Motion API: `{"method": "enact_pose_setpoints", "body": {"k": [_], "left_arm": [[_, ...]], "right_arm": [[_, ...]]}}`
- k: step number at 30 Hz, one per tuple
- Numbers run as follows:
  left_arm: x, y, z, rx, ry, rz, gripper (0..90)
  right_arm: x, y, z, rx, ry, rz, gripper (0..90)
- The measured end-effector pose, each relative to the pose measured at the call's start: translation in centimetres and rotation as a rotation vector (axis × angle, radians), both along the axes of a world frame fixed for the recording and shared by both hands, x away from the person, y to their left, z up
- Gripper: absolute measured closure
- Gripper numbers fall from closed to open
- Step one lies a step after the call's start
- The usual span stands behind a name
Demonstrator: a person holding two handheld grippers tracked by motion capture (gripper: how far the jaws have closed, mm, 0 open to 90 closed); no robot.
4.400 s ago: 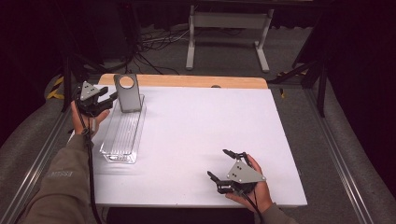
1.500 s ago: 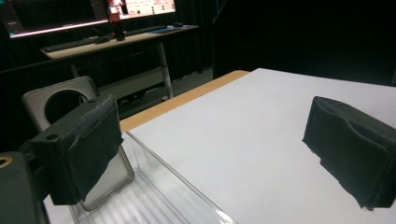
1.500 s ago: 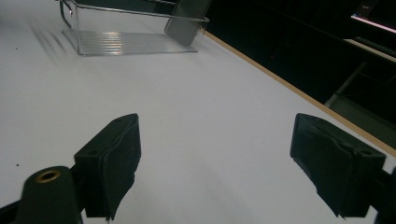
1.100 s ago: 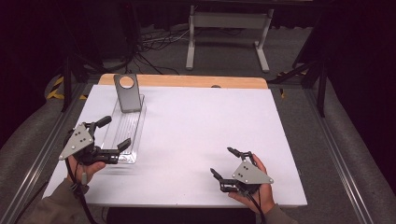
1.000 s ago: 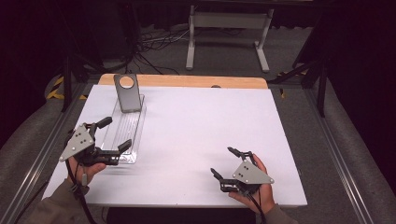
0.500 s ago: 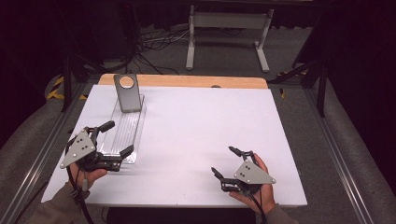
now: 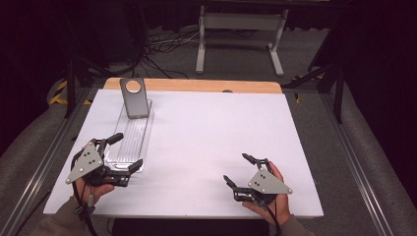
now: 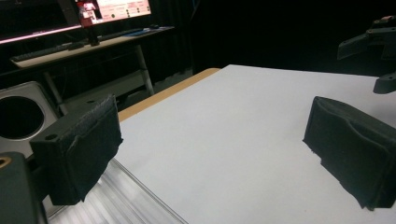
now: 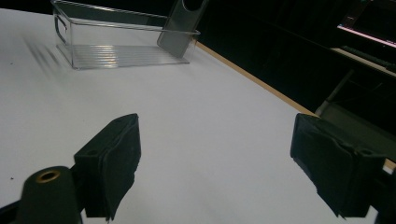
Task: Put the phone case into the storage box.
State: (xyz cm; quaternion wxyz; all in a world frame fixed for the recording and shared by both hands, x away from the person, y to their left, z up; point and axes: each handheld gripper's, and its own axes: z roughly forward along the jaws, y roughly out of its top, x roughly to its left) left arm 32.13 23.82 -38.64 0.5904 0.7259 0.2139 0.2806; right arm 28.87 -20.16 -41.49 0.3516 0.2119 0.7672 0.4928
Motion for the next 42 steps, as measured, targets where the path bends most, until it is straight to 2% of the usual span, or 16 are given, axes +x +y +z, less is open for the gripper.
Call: {"method": "enact_pose_setpoints", "body": {"k": [11, 14, 23, 32, 38, 40, 42], "left_arm": [[-0.7, -0.5, -0.8, 0.011, 0.015, -0.017, 4.5], [-0.9, -0.5, -1.0, 0.032, 0.015, -0.021, 4.3], [-1.2, -0.7, -1.7, 0.029, 0.038, -0.035, 4.1], [-1.5, -1.3, -2.6, 0.058, 0.05, -0.046, 4.3], [-2.0, -1.5, -3.0, 0.063, 0.054, -0.038, 4.9], [-2.1, -1.4, -3.3, 0.042, 0.079, -0.041, 5.3], [-2.1, -1.4, -3.5, 0.048, 0.082, -0.04, 5.6]], "right_arm": [[0.0, 0.1, 0.1, -0.001, -0.003, 0.0, 16.5], [-0.1, 0.1, 0.1, 0.001, -0.004, -0.002, 16.5], [0.0, 0.0, 0.1, 0.0, -0.005, -0.003, 16.4], [-0.2, 0.0, 0.2, 0.003, -0.007, -0.001, 16.4], [-0.2, 0.1, 0.3, 0.003, -0.007, 0.004, 16.4], [-0.2, 0.0, 0.3, 0.021, 0.006, 0.007, 16.3], [-0.1, -0.1, 0.4, 0.045, 0.02, 0.01, 16.4]]}}
